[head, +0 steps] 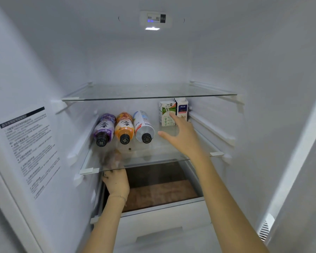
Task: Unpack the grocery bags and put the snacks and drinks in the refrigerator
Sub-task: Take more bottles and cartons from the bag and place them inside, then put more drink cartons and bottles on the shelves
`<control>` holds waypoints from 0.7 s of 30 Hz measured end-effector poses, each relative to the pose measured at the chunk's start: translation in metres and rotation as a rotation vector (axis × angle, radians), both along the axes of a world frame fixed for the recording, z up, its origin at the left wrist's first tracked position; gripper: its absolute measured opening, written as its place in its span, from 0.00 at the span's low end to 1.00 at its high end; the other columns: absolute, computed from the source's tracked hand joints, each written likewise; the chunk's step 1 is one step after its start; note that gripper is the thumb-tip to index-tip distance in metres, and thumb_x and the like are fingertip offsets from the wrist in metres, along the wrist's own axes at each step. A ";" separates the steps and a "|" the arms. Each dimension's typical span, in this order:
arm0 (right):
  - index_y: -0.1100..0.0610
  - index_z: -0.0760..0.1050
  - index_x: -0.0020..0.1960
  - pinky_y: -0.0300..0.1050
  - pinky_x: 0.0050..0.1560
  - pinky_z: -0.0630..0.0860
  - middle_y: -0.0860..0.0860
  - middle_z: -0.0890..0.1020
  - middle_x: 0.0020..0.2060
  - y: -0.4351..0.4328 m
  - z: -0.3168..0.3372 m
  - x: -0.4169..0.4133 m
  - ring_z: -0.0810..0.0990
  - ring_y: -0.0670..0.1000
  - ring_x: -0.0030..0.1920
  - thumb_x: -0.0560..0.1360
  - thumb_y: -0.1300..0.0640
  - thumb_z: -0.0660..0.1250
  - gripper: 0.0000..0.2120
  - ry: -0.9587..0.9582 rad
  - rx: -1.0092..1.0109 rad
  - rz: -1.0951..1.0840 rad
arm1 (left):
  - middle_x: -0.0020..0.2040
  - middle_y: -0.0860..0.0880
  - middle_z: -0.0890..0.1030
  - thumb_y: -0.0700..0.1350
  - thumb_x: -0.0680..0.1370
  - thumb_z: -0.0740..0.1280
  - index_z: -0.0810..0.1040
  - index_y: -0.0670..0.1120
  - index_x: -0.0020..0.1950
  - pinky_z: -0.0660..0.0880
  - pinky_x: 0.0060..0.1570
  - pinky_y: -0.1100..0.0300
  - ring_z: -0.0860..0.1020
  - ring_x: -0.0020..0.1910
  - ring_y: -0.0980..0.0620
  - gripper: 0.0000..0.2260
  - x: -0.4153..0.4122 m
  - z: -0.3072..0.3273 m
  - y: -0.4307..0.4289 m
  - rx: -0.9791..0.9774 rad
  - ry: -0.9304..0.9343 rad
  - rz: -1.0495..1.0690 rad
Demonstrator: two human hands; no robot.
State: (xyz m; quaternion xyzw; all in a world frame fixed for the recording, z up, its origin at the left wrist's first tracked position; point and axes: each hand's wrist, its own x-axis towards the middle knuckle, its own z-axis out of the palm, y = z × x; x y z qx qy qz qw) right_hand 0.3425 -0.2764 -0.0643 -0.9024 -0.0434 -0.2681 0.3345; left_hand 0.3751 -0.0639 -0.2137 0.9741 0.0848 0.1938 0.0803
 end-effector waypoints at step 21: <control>0.47 0.62 0.75 0.54 0.72 0.64 0.46 0.68 0.71 0.024 -0.066 -0.141 0.63 0.48 0.72 0.72 0.39 0.70 0.36 -0.100 0.071 -0.094 | 0.77 0.37 0.57 0.60 0.79 0.59 0.57 0.45 0.78 0.50 0.72 0.37 0.54 0.75 0.34 0.32 -0.046 -0.003 0.017 0.100 0.070 -0.174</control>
